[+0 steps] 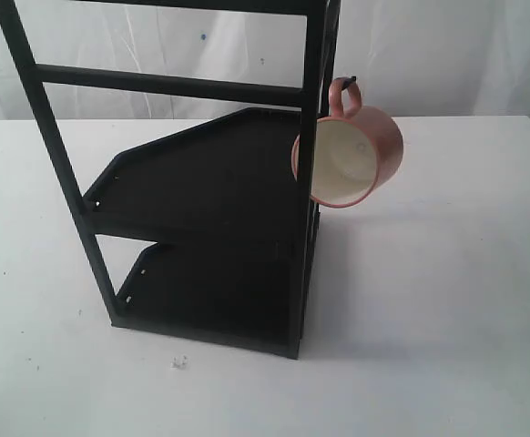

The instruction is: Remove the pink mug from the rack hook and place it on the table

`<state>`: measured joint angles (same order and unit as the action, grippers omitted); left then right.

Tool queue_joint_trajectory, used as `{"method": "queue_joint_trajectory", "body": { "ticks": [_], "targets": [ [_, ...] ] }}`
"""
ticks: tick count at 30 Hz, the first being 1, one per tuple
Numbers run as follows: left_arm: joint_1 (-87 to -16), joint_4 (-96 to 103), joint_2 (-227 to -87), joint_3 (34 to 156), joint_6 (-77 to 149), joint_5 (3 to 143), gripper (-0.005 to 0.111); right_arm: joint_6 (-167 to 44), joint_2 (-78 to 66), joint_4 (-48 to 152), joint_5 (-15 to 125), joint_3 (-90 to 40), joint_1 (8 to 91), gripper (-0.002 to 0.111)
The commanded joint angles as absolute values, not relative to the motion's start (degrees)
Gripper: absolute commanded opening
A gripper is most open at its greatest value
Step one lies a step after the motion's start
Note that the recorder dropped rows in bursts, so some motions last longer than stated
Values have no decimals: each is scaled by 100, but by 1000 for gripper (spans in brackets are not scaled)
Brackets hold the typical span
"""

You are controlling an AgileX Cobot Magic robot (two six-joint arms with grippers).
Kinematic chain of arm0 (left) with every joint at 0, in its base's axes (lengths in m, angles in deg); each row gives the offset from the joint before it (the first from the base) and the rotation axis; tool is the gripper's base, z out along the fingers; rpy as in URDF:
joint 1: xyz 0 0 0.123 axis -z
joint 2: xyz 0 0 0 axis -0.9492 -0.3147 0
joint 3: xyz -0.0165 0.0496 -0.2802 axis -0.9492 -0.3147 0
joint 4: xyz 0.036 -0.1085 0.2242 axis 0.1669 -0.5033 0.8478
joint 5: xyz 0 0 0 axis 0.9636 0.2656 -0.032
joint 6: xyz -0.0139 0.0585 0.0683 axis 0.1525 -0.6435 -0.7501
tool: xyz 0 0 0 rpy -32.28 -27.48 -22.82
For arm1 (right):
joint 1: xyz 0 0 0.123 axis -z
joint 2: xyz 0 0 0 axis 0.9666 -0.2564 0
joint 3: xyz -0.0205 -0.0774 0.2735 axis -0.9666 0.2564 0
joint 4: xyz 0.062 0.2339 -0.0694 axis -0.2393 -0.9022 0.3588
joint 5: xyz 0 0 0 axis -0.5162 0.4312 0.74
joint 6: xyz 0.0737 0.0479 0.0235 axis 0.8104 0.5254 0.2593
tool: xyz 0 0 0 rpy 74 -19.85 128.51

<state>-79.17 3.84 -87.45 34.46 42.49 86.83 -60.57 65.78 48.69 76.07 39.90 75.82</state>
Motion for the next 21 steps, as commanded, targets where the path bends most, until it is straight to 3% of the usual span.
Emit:
{"method": "queue_joint_trajectory", "body": {
  "ticks": [1, 14, 17, 21],
  "targets": [
    [-7898, 377, -8722, 3424, 4298, 8672, 0, -6057, 6589, 4965, 7543, 3987, 7573, 0],
    [-7898, 377, -8722, 3424, 4298, 8672, 0, -6550, 6589, 5452, 6389, 3987, 7573, 0],
    [-7898, 377, -8722, 3424, 4298, 8672, 0, -4490, 6589, 3857, 4921, 3987, 7573, 0],
    [-7898, 377, -8722, 3424, 4298, 8672, 0, -3356, 6589, 3398, 4620, 3987, 7573, 0]
  ]
}}
